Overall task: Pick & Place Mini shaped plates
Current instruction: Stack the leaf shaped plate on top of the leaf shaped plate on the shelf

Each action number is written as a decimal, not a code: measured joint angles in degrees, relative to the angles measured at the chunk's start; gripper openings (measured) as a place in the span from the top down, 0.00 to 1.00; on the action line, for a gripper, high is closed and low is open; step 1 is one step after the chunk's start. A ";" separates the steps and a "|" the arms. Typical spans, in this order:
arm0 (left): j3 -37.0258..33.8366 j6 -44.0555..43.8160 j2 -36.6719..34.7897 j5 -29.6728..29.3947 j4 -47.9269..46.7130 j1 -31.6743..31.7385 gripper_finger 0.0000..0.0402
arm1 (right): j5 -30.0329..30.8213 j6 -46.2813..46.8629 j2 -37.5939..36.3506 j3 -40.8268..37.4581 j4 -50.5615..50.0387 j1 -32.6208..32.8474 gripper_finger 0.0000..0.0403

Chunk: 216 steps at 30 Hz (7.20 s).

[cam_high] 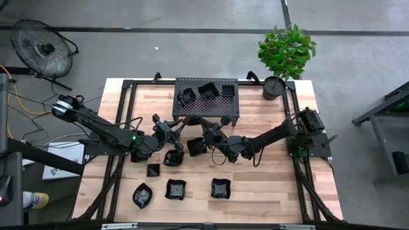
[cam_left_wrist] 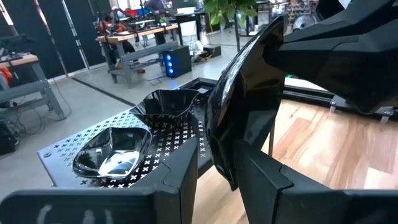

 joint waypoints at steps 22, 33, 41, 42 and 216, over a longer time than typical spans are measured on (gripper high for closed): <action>0.00 0.46 0.00 -0.90 -0.19 0.04 1.00 | -1.08 0.12 0.00 0.00 -0.20 0.04 1.00; 0.02 0.48 0.00 0.34 -0.62 -0.02 1.00 | -1.42 0.17 0.00 0.00 -0.53 0.15 0.74; 0.11 3.66 -1.09 -0.12 0.18 0.02 1.00 | 6.79 -3.64 -1.64 0.00 -0.61 2.31 0.53; 0.13 4.53 -1.64 0.09 0.32 0.46 1.00 | 7.74 -4.20 -2.13 0.00 -0.71 2.76 0.51; 20.83 25.92 1.72 66.47 -53.59 64.81 0.90 | 29.09 -4.76 -3.82 -0.02 -5.18 15.21 0.49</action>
